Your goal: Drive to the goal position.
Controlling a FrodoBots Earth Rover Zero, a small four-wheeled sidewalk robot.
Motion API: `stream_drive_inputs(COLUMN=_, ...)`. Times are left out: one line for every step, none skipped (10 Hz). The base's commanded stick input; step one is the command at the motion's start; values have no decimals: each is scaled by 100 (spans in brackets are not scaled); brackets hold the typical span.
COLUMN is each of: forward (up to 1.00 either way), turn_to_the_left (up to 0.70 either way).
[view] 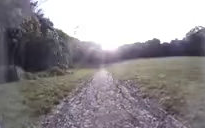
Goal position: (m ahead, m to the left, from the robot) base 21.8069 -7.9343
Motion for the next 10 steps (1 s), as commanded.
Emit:
stream_drive_inputs(forward=50, turn_to_the_left=3)
stream_drive_inputs(forward=50, turn_to_the_left=4)
stream_drive_inputs(forward=50, turn_to_the_left=4)
stream_drive_inputs(forward=50, turn_to_the_left=4)
stream_drive_inputs(forward=50, turn_to_the_left=4)
stream_drive_inputs(forward=50, turn_to_the_left=14)
stream_drive_inputs(forward=50, turn_to_the_left=39)
stream_drive_inputs(forward=50, turn_to_the_left=50)
stream_drive_inputs(forward=50, turn_to_the_left=50)
stream_drive_inputs(forward=50, turn_to_the_left=49)
